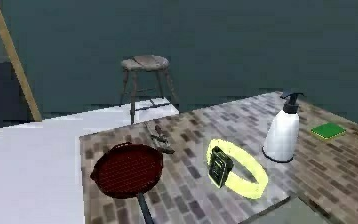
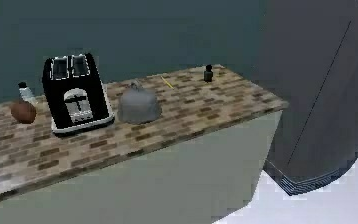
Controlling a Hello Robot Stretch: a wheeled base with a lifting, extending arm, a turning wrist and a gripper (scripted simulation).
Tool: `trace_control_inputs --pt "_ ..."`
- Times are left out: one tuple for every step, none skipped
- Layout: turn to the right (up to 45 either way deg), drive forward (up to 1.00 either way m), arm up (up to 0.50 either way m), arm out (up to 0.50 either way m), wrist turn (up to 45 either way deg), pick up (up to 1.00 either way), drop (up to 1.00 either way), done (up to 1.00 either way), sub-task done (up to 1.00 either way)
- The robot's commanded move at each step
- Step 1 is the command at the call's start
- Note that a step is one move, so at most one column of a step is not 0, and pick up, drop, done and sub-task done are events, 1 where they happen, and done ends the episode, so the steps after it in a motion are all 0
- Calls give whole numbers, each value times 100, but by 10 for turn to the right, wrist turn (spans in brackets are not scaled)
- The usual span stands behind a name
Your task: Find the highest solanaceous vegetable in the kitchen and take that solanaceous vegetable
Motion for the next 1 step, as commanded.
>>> trace_control_inputs --pt "-330 0 0 0 0 0 0 0 0"
